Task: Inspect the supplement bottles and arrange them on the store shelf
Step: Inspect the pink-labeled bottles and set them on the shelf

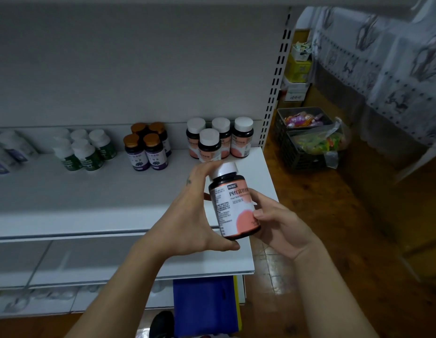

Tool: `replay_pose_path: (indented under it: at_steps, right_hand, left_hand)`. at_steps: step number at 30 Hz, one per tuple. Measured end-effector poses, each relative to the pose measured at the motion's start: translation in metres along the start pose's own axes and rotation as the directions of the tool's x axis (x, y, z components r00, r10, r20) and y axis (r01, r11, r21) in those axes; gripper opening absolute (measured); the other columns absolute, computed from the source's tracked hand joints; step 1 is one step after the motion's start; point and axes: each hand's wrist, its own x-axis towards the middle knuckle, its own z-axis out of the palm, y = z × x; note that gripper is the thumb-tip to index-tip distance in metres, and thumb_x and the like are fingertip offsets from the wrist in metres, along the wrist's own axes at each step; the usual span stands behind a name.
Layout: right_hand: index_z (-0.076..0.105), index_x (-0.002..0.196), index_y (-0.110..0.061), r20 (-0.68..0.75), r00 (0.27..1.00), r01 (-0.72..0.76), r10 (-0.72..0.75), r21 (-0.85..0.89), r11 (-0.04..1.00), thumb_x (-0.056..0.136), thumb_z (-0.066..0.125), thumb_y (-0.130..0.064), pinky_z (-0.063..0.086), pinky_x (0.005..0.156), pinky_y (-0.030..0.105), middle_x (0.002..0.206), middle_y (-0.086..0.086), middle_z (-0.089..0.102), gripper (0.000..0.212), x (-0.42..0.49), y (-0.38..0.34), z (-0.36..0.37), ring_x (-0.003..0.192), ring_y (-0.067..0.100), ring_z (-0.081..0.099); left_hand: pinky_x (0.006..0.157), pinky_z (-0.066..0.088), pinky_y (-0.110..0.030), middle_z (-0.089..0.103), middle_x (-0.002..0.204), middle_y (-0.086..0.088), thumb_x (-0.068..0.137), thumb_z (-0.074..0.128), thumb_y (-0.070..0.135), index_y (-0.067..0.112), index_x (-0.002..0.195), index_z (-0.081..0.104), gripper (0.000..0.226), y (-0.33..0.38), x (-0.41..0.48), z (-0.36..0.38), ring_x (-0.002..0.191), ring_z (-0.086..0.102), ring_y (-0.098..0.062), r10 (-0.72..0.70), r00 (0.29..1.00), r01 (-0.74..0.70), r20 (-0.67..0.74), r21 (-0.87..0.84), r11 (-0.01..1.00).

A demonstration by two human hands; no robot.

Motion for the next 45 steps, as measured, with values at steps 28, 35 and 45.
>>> replay_pose_path:
  at_steps: [28,35,45]
  right_hand:
    - [0.039,0.140,-0.051,-0.007,0.995,0.092,-0.098,-0.292,0.952,0.056,0.085,-0.011,0.047,0.100,0.058,0.129,0.011,0.059,0.104,-0.006,0.000,0.006,0.119,0.033,0.059]
    - [0.042,0.139,-0.045,-0.037,0.991,0.105,-0.125,-0.346,0.932,0.051,0.087,-0.014,0.048,0.097,0.061,0.125,0.015,0.059,0.103,-0.006,-0.003,0.003,0.116,0.035,0.060]
    - [0.049,0.133,-0.045,-0.050,0.989,0.113,-0.137,-0.332,0.936,0.049,0.086,-0.013,0.051,0.093,0.060,0.121,0.015,0.060,0.098,-0.002,-0.002,-0.002,0.111,0.035,0.063]
  left_hand:
    - [0.114,0.035,-0.038,0.017,0.153,0.021,0.050,0.091,0.050,0.043,0.150,0.008,0.130,0.004,-0.010,-0.005,0.140,0.028,-0.006,-0.051,0.988,0.032,0.148,0.129,0.991]
    - [0.112,0.037,-0.035,0.022,0.150,0.021,0.049,0.093,0.046,0.044,0.147,0.012,0.127,0.006,-0.010,-0.002,0.136,0.032,-0.004,-0.053,0.990,0.040,0.129,0.105,0.994]
    - [0.108,0.033,-0.020,0.021,0.148,0.025,0.050,0.093,0.047,0.044,0.147,0.011,0.126,0.004,-0.008,0.000,0.129,0.030,0.005,-0.064,0.988,0.047,0.139,0.120,0.992]
